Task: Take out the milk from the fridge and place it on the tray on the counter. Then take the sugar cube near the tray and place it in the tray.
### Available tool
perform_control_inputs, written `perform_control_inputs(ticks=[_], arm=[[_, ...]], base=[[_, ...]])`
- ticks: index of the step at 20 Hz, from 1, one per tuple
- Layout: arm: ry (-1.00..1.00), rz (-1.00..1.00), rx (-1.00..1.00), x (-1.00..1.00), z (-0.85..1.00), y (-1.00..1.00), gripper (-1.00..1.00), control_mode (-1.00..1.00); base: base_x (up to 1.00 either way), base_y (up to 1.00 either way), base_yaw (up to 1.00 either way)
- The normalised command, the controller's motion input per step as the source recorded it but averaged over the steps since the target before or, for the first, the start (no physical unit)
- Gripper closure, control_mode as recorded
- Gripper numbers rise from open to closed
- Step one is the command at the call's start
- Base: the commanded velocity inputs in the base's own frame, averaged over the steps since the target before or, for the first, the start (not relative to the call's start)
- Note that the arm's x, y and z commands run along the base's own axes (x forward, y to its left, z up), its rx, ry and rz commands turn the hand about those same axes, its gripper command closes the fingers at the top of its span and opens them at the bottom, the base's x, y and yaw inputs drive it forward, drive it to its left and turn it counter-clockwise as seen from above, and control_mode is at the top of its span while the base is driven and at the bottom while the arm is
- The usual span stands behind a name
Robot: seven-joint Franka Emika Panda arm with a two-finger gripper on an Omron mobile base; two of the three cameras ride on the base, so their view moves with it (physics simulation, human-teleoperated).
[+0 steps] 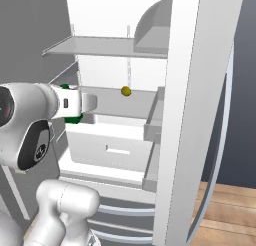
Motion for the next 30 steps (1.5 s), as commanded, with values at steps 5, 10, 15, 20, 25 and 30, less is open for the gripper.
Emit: perform_control_inputs(ticks=[5, 10, 15, 20, 25, 30], arm=[[-0.01, 0.0, 0.0, -0.12, 0.0, 0.0, 1.0, 1.0], [0.0, 0.0, 0.0, 0.0, 0.0, 0.0, 1.0, 1.0], [0.0, 0.0, 0.0, 0.0, 0.0, 0.0, 1.0, 1.0], [0.0, 0.0, 0.0, 0.0, 0.0, 0.0, 1.0, 1.0], [0.0, 0.0, 0.0, 0.0, 0.0, 0.0, 1.0, 1.0], [0.0, 0.0, 0.0, 0.0, 0.0, 0.0, 1.0, 1.0]], base=[[-0.79, 0.0, 0.0], [-1.0, 0.0, 0.0], [-1.0, 0.0, 0.0], [-0.96, 0.0, 0.0], [-0.15, 0.0, -0.29], [0.0, 0.0, -1.0]])
